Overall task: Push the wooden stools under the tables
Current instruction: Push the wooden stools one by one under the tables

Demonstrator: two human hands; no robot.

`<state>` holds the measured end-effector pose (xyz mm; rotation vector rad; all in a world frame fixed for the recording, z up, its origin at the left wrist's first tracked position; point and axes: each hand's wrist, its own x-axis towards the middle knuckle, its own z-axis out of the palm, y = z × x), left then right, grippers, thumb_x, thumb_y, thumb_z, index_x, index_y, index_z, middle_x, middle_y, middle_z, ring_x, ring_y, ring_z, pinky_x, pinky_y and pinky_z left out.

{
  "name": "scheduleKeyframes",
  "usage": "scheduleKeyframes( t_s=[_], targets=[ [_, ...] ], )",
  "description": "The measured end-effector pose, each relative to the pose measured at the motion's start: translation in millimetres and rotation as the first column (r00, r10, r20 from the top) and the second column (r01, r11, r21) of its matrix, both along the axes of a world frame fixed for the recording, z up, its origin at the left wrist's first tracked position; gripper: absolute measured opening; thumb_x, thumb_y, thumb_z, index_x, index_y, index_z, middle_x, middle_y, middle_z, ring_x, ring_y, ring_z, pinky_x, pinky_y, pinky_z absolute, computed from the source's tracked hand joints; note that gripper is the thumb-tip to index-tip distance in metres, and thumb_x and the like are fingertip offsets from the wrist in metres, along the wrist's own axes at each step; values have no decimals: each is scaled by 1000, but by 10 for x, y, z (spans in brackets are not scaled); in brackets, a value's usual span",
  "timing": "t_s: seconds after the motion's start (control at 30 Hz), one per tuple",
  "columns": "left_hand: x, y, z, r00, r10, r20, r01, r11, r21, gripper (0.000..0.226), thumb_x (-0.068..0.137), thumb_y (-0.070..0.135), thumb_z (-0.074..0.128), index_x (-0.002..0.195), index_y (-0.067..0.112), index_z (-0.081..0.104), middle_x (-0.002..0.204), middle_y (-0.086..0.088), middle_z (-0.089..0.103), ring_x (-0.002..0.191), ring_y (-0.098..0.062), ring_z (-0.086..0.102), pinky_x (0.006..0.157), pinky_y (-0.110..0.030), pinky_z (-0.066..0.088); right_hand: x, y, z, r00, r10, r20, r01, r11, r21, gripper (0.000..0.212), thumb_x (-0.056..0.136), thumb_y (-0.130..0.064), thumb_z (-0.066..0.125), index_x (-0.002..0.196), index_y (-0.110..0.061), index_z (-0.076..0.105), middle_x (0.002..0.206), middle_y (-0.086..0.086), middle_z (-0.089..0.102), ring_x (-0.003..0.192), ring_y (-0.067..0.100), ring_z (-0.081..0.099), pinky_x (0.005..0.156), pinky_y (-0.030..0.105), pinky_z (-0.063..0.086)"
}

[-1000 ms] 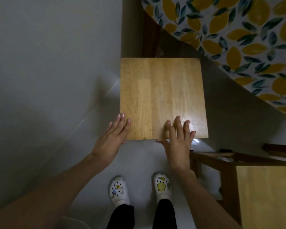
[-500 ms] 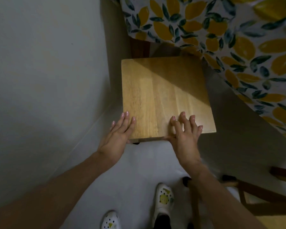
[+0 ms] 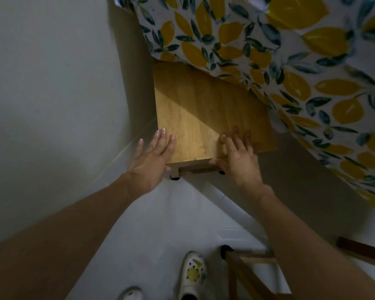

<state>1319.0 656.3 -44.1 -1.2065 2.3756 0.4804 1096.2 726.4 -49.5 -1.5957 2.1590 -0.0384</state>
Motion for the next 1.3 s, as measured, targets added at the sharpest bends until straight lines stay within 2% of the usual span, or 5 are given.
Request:
scheduleKeyframes(
  t_s=[0.3, 0.53, 0.9, 1.13, 1.3],
  targets=[
    [18, 862, 212, 963, 41, -267, -42, 999, 4, 73, 98, 26, 39, 148, 13, -13, 157, -6, -19, 143, -22, -20, 118, -52, 0, 328, 1188, 110, 987, -161, 16, 161, 965, -205, 80, 89, -65, 39, 152, -20, 14, 162, 7, 3, 148, 19, -8, 119, 42, -7],
    [-19, 2012, 291, 957, -128, -259, 165, 979, 124, 68, 100, 32, 34, 147, 16, -12, 157, -7, -20, 143, -22, -22, 119, -44, -5, 552, 2726, 247, 880, -475, 1, 471, 872, -130, 79, 89, -65, 36, 151, -23, 15, 162, 2, 6, 148, 16, -6, 118, 34, -8],
    [-454, 4019, 137, 835, -466, -292, 533, 817, 221, 88, 91, 53, 41, 147, 18, -17, 152, -7, -32, 139, -24, -32, 117, -45, -10, 804, 5359, 245, 666, -744, -49, 743, 668, -41, 90, 82, -74, 43, 151, -23, 19, 162, 4, 8, 148, 24, 2, 121, 45, 5],
    [-460, 4884, 80, 876, -445, -183, 475, 860, 183, 130, 50, 93, 6, 143, 8, -25, 145, -15, -41, 135, -29, -37, 113, -47, -11, 903, 6490, 76, 760, -650, 27, 650, 760, -1, 107, 70, -86, 38, 153, -25, 9, 162, 2, -2, 148, 21, -7, 120, 42, 5],
    [-615, 5185, 129, 943, -294, -156, 322, 925, 200, 127, 70, 72, 53, 142, 1, -23, 139, -17, -44, 134, -30, -37, 116, -47, -7, 733, 6648, -32, 851, -524, -20, 523, 851, -38, 87, 79, -66, 42, 148, -14, 29, 154, 16, 30, 143, 42, 19, 109, 57, 34]
  ],
)
